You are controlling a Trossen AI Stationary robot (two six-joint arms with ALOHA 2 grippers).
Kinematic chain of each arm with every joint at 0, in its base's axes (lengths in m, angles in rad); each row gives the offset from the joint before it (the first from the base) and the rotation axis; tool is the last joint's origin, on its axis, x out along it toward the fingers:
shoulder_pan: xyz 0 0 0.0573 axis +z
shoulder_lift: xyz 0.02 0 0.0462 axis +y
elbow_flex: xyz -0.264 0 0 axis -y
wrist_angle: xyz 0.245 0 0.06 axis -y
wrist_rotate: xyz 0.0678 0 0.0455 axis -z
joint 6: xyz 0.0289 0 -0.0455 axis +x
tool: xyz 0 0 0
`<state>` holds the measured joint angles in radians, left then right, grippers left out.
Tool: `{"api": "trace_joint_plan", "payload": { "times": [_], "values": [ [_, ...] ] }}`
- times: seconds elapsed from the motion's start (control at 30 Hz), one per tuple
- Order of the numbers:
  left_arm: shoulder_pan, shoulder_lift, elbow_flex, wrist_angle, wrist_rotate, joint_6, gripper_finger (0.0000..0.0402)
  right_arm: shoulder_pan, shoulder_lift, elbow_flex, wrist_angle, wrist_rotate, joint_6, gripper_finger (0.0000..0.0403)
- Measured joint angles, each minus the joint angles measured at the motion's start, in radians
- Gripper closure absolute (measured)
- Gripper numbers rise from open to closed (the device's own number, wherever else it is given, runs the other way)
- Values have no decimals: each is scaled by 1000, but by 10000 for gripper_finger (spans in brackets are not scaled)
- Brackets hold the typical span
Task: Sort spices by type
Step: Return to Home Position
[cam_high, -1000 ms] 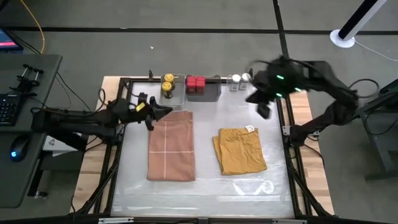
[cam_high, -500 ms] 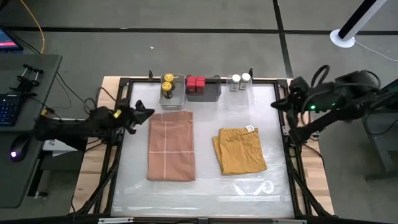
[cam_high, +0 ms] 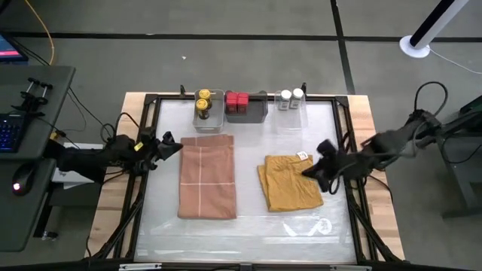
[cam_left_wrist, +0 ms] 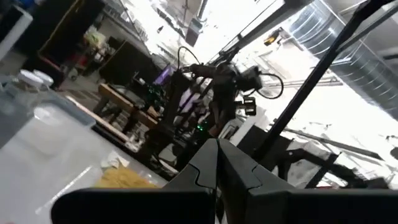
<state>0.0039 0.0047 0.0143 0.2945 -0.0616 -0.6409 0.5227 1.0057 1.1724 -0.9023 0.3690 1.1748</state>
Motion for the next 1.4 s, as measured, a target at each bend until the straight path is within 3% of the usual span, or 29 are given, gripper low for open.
{"api": "trace_joint_plan", "payload": {
  "times": [0.17, 0.3, 0.5, 0.73, 0.87, 1.1, 1.3, 1.4],
  "values": [
    [-2, 3, 0, -34, 1, -10, 402, -98, -62, -390, 612, -10, -159, 403],
    [-2, 3, 0, -47, 1, -10, 402, -251, -114, -617, 985, -132, -338, 403],
    [-2, 3, 0, -45, 2, -10, 402, -426, -235, -850, 1232, -359, -561, 403],
    [-2, 3, 0, -45, 2, -10, 402, -466, -428, -1082, 1448, -476, -603, 403],
    [-2, 3, 0, -45, 2, -10, 402, -466, -521, -1163, 1513, -468, -643, 403],
    [-2, 3, 0, -44, 2, -10, 402, -466, -568, -1155, 1157, -299, -865, 403],
    [-2, 3, 0, -44, 3, -10, 402, -466, -567, -1155, 910, -291, -877, 402],
    [-2, 3, 0, -44, 2, -10, 402, -466, -555, -1154, 906, -304, -862, 402]
  ]
}}
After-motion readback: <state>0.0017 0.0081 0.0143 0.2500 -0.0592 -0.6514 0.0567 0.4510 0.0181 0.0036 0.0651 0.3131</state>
